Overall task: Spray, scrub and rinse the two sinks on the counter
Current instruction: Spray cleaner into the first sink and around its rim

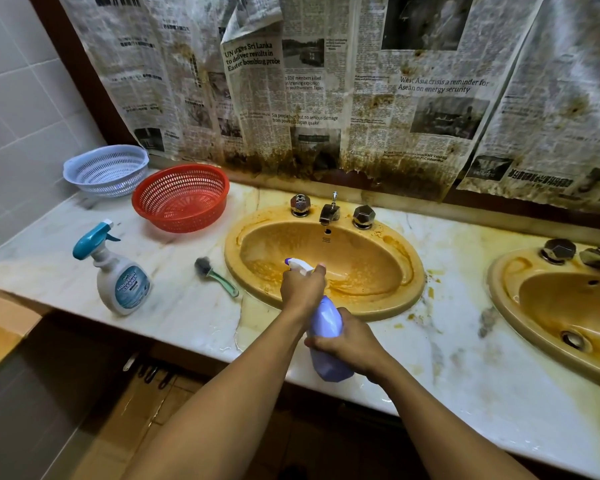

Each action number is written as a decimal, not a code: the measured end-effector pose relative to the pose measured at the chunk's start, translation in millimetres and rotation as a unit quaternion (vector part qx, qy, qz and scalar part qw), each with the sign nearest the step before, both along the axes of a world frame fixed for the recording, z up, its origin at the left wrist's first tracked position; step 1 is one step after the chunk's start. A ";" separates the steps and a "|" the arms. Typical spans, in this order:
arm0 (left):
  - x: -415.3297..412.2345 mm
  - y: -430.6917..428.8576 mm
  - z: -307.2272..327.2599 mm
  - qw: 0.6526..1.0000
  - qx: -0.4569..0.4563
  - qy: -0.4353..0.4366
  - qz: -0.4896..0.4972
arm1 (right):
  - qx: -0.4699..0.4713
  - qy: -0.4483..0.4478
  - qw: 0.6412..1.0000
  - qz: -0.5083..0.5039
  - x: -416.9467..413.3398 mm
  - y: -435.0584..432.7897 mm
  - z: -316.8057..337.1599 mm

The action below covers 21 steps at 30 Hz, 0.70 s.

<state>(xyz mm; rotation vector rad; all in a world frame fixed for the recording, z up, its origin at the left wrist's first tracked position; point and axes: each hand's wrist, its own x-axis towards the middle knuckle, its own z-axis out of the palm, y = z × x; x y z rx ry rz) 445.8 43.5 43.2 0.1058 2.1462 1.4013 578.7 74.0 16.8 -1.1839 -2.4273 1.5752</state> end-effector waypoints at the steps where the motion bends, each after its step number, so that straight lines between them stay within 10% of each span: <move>1: -1.6 0.2 -0.7 1.000 0.003 -0.003 -0.004 | 0.001 -0.001 1.000 -0.002 -0.6 0.6 0.5; 21: -26.7 7.6 -6.0 0.989 0.002 -0.012 -0.145 | -0.062 0.019 0.996 -0.066 -18.5 -8.0 -14.9</move>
